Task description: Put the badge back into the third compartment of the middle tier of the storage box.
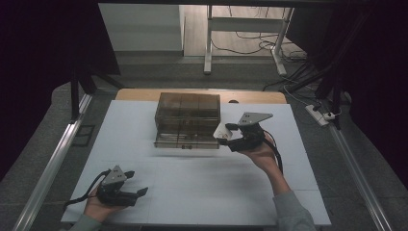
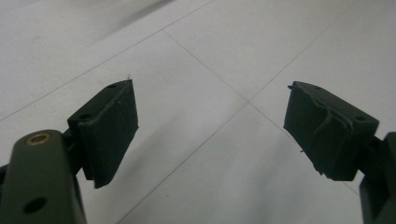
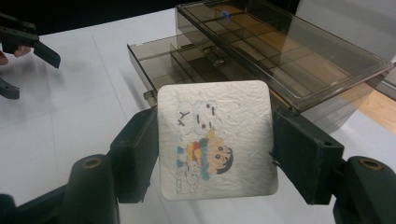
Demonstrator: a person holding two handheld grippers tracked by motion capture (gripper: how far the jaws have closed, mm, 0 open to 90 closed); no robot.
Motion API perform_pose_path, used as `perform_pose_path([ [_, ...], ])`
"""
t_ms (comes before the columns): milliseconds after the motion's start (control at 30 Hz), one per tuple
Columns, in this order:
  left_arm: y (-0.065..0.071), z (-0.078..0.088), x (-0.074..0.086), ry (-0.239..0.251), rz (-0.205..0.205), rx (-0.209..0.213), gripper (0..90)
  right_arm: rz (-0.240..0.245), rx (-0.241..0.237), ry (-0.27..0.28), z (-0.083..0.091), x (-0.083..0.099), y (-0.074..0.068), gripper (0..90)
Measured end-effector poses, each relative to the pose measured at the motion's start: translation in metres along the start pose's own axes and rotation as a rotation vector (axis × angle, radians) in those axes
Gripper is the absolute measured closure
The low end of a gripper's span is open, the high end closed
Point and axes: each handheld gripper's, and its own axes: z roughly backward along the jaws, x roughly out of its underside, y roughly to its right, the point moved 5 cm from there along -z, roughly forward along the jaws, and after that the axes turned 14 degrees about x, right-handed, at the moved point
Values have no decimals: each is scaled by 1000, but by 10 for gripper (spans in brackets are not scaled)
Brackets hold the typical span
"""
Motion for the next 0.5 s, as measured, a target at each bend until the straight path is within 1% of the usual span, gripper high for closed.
perform_pose_path([
  [133, 0, 0, 0, 0, 0, 0, 174, 5, -1, -1, -3, -1, -1, 324],
  [300, 1, 0, -1, 5, 1, 5, 175, 8, -18, -2, -9, -3, -5, 324],
  [367, 1, 0, -1, 7, 2, 4, 175, 20, -20, -14, -12, -5, -8, 324],
  [433, 1, 1, -1, 8, 0, 6, 175, 24, -22, -22, -19, -8, -8, 324],
  [500, 1, 1, -1, 8, -3, 4, 175, 28, -21, -27, -21, -9, -8, 324],
])
